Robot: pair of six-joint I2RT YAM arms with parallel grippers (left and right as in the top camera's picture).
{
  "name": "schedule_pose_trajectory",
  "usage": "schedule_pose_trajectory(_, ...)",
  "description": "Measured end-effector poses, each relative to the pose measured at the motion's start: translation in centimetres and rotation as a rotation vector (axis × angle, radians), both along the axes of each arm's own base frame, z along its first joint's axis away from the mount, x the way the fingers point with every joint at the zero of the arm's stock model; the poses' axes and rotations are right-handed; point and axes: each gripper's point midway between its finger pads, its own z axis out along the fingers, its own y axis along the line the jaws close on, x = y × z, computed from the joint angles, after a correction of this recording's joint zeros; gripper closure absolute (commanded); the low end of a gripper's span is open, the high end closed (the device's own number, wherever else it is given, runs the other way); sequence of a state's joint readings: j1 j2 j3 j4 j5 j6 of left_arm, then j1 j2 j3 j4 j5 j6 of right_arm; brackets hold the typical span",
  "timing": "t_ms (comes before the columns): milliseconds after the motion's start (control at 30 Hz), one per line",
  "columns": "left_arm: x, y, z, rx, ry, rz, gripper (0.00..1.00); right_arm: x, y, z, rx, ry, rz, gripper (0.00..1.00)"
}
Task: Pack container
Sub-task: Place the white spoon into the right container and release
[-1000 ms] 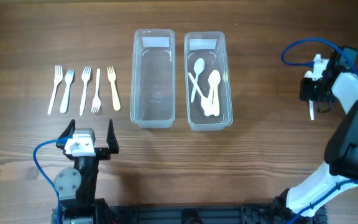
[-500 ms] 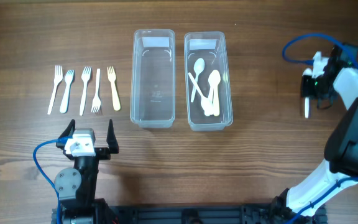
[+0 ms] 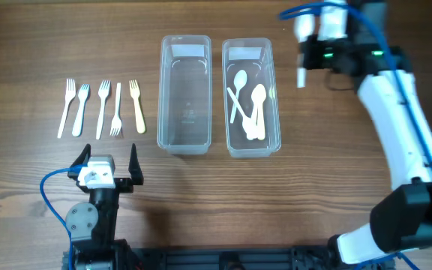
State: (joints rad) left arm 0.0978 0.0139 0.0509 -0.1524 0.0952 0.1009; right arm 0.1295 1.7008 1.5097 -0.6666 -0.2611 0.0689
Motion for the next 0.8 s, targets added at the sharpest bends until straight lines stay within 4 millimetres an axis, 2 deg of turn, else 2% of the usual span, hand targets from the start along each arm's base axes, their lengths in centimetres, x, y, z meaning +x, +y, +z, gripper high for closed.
schedule_pose_trajectory(67, 0.0, 0.0, 0.0, 0.000, 0.000, 0.000, 0.00, -0.6, 2.8, -0.4, -0.004, 0.009, 0.050, 0.96)
schedule_pose_trajectory(167, 0.0, 0.0, 0.0, 0.000, 0.000, 0.000, 0.00, -1.4, 5.6, -1.6, -0.014, 0.037, 0.100, 0.96)
schedule_pose_trajectory(267, 0.0, 0.0, 0.0, 0.000, 0.000, 0.000, 0.00, -2.1, 7.5, -4.9, -0.031, 0.115, 0.131, 0.93)
schedule_pose_trajectory(333, 0.0, 0.0, 0.0, 0.000, 0.000, 0.000, 0.00, -2.3, 8.6, -6.8, -0.041, 0.150, 0.148, 0.62)
schedule_pose_trajectory(367, 0.0, 0.0, 0.0, 0.000, 0.000, 0.000, 0.00, -2.4, 9.2, -7.8, -0.047, 0.167, 0.156, 0.50)
schedule_pose_trajectory(400, 0.0, 0.0, 0.0, 0.000, 0.000, 0.000, 0.00, -2.5, 9.7, -8.3, -0.049, 0.173, 0.165, 0.42)
schedule_pose_trajectory(500, 0.0, 0.0, 0.0, 0.000, 0.000, 0.000, 0.00, -2.4, 10.5, -8.6, -0.046, 0.167, 0.175, 0.42)
schedule_pose_trajectory(600, 0.0, 0.0, 0.0, 0.000, 0.000, 0.000, 0.00, -1.6, 9.9, -7.5, -0.046, 0.150, 0.155, 0.41)
schedule_pose_trajectory(667, 0.0, 0.0, 0.0, 0.000, 0.000, 0.000, 0.00, -0.6, 8.6, -5.8, -0.057, 0.137, 0.115, 0.38)
schedule_pose_trajectory(700, 0.0, 0.0, 0.0, 0.000, 0.000, 0.000, 0.00, 0.1, 7.5, -4.6, -0.067, 0.123, 0.084, 0.35)
schedule_pose_trajectory(733, 0.0, 0.0, 0.0, 0.000, 0.000, 0.000, 0.00, 1.6, 4.3, -2.1, -0.094, 0.089, 0.001, 0.31)
schedule_pose_trajectory(800, 0.0, 0.0, 0.0, 0.000, 0.000, 0.000, 0.00, 2.8, 0.7, 0.3, -0.129, 0.049, -0.074, 0.26)
